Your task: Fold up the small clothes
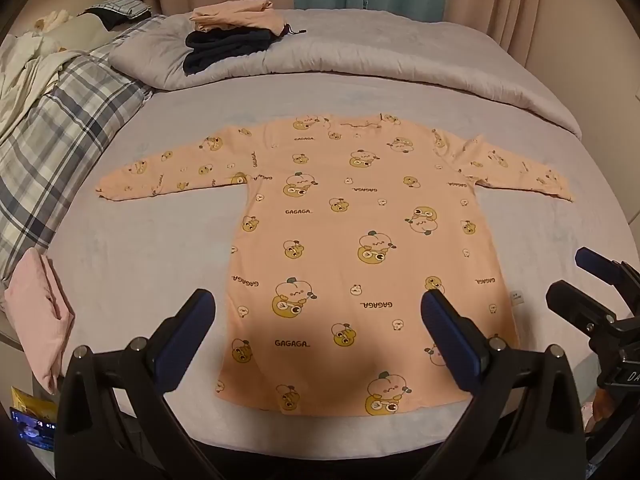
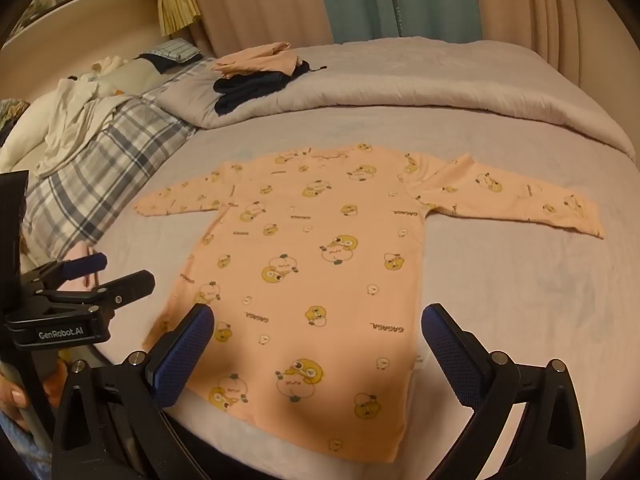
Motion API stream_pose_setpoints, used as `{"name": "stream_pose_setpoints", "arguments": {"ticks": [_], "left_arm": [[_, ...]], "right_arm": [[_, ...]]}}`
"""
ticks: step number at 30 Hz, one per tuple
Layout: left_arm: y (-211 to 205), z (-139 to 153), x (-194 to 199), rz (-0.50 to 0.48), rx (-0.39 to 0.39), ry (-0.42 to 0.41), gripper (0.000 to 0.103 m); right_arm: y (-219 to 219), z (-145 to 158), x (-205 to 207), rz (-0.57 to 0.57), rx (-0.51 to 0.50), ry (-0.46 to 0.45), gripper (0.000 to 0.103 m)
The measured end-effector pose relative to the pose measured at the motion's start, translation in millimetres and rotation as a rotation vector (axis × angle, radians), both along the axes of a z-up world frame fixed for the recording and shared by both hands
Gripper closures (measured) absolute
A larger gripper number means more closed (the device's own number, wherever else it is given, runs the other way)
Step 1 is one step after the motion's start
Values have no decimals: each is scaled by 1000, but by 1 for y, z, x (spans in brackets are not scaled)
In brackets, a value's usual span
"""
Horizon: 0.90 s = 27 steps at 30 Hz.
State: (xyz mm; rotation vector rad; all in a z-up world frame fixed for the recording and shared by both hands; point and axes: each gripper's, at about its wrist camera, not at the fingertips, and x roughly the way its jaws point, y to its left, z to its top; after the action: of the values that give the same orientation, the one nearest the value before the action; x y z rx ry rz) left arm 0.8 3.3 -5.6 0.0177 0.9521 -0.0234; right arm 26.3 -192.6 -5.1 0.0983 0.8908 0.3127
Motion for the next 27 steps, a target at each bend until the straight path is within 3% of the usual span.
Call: {"name": "stream_pose_setpoints", "arguments": {"ticks": [27], "left_arm": [[3,3,-1,-5,11,-8,0]], "right_arm": [[5,1,-2,2,0,-2,0]]}}
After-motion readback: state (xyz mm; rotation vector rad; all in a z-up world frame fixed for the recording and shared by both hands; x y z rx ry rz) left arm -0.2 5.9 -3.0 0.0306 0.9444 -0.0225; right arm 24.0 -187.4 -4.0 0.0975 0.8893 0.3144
